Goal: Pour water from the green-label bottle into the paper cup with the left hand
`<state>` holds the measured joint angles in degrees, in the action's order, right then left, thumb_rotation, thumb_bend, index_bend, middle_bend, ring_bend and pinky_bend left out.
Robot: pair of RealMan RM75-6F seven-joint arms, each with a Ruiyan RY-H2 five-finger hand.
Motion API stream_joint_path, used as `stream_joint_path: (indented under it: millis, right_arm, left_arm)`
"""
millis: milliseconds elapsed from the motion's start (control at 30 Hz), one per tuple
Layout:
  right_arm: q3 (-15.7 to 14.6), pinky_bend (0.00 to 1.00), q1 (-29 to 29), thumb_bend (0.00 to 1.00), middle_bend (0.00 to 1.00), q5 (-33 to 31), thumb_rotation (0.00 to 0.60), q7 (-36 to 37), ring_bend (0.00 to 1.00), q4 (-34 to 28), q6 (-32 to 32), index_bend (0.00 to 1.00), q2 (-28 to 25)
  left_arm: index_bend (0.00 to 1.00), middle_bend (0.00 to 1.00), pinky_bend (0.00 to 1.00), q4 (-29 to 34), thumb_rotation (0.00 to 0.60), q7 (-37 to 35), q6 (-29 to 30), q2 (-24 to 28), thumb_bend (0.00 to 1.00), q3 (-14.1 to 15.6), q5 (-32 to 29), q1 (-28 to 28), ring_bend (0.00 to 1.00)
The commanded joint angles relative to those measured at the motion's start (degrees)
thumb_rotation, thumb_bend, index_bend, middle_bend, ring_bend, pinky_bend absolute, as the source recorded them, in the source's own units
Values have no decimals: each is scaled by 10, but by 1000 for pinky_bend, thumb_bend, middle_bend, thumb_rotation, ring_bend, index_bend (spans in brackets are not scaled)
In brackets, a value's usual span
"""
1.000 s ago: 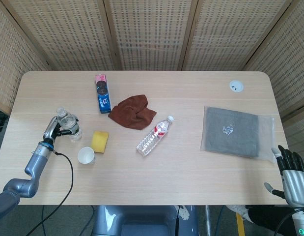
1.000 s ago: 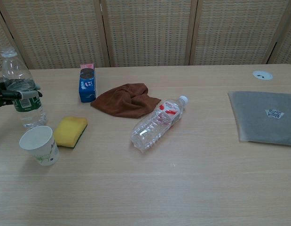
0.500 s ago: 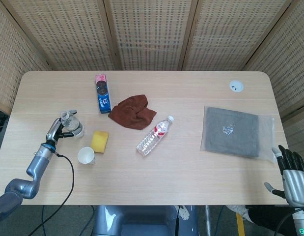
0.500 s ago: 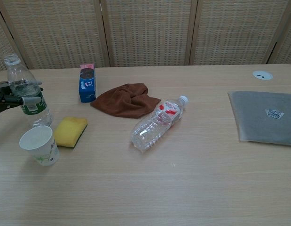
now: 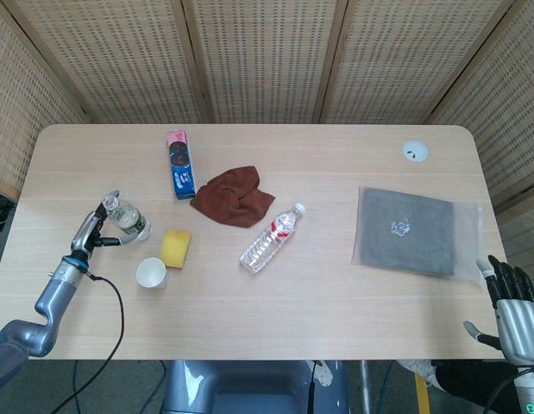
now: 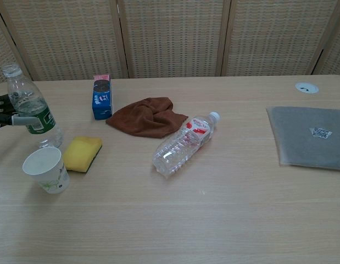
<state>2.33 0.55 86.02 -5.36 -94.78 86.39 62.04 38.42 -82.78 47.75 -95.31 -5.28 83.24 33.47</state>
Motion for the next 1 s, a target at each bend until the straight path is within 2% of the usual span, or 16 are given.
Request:
stream_joint_path:
  millis: [33, 133, 200, 367, 500, 600, 733, 767, 867, 1000]
  right_arm:
    - [-2, 0, -1, 0, 0, 3, 600, 1, 0, -1, 1, 0, -1]
    - [-4, 0, -3, 0, 0, 8, 600, 4, 0, -4, 5, 0, -4]
    - [-6, 0, -5, 0, 0, 15, 600, 9, 0, -7, 11, 0, -7]
    - [-8, 0, -9, 0, 0, 22, 600, 20, 0, -10, 18, 0, -12]
    - [-9, 0, -10, 0, 0, 24, 600, 30, 0, -9, 18, 0, -16]
    - [-10, 0, -10, 0, 0, 25, 600, 34, 0, -9, 19, 0, -18]
    - [-9, 0, -10, 0, 0, 28, 600, 40, 0, -9, 22, 0, -20]
    - [-8, 0, -11, 0, 0, 28, 600, 42, 0, -9, 23, 0, -21]
    - [-9, 0, -12, 0, 0, 31, 600, 49, 0, -9, 27, 0, -23]
    - [-8, 0, -14, 0, 0, 32, 600, 56, 0, -7, 30, 0, -25]
  left_arm:
    - [0, 0, 0, 20, 600, -10, 15, 25, 148, 13, 13, -10, 0]
    - [0, 0, 0, 47, 600, -4, 42, 63, 143, 25, 26, -24, 0]
    - [0, 0, 0, 69, 600, 11, 82, 104, 142, 34, 35, -45, 0]
    - [0, 0, 0, 97, 600, 59, 147, 153, 141, 37, 31, -86, 0]
    - [0, 0, 0, 124, 600, 190, 224, 182, 153, 12, -17, -146, 0]
    - [0, 0, 0, 169, 600, 259, 248, 202, 178, 4, -36, -169, 0]
    - [0, 0, 0, 253, 600, 361, 290, 244, 177, 5, -46, -200, 0]
    - [0, 0, 0, 297, 600, 416, 309, 265, 175, 11, -44, -214, 0]
    - [0, 0, 0, 414, 600, 514, 346, 302, 174, 13, -49, -238, 0]
    - [0, 0, 0, 490, 600, 588, 375, 323, 173, 18, -38, -253, 0]
